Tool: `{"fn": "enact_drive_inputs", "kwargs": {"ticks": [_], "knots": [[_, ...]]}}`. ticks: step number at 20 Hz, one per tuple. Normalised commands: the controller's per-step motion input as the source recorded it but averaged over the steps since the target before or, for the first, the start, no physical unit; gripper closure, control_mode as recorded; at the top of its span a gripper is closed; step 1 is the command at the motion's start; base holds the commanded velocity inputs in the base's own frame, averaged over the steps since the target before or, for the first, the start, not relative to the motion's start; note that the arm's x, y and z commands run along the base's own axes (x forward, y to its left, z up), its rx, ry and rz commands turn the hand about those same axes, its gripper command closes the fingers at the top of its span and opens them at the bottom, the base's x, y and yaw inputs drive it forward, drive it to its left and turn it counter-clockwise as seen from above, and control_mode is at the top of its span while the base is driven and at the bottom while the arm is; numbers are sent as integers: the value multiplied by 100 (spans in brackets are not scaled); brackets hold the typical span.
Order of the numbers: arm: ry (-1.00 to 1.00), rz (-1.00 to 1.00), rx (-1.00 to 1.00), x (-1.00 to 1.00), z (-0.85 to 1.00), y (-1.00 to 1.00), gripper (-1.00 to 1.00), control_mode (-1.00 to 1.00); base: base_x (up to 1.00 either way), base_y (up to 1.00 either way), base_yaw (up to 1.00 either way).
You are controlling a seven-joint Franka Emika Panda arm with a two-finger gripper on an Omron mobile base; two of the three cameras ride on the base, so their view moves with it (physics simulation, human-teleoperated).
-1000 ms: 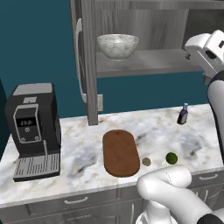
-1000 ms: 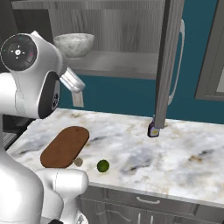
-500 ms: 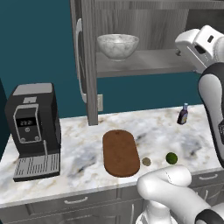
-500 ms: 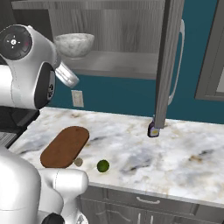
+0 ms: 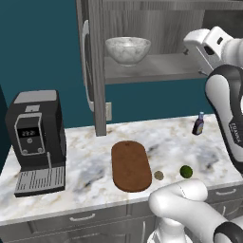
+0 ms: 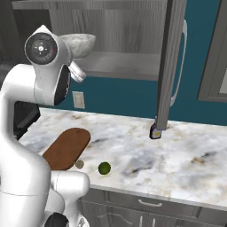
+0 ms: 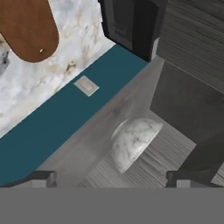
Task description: Open the cabinet. Place the bowl and condiment on the counter. Then place the lime and garlic on the cutting board.
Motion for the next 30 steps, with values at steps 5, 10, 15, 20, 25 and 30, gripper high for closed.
{"fn": "enact_drive_inputs", "kwargs": {"ticks": [5, 10, 15, 20, 25, 30], "knots": [[0, 2, 3, 39, 0, 7, -100, -100, 0, 0, 0], [0, 0, 8, 31, 0, 1, -100, -100, 0, 0, 0], [0, 0, 6, 20, 0, 0, -100, -100, 0, 0, 0], [0, 0, 3, 25, 0, 15, -100, -100, 0, 0, 0], [0, 0, 3, 24, 0, 17, -100, -100, 0, 0, 0], [0, 0, 2, 27, 0, 16, -100, -100, 0, 0, 0]]}}
